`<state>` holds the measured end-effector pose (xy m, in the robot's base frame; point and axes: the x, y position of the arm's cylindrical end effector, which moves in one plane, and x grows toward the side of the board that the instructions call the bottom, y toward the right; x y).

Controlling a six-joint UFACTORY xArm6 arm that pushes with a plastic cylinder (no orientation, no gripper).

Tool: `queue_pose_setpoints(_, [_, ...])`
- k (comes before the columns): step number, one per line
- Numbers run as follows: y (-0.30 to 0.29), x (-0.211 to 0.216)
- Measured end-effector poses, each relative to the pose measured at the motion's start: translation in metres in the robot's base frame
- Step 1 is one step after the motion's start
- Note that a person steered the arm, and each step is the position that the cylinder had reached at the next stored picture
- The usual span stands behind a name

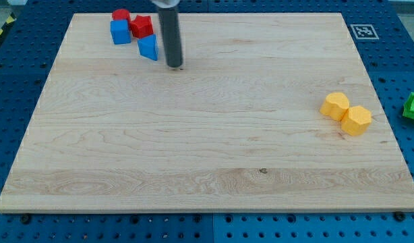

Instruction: Push the blue triangle into the group of blocks

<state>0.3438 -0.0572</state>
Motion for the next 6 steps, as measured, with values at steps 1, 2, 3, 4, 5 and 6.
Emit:
queue_pose_setpoints(1, [-0.024,-0.015])
queue_pose_setpoints(2, [-0.064,-0.025])
queue_pose_setpoints(3, [-0.081,-0.025])
queue_pose_setpoints(4, [-0.068,-0.01])
queue_pose_setpoints(5, [-0.092,-0.007])
queue_pose_setpoints(6, [-0.126,-0.012])
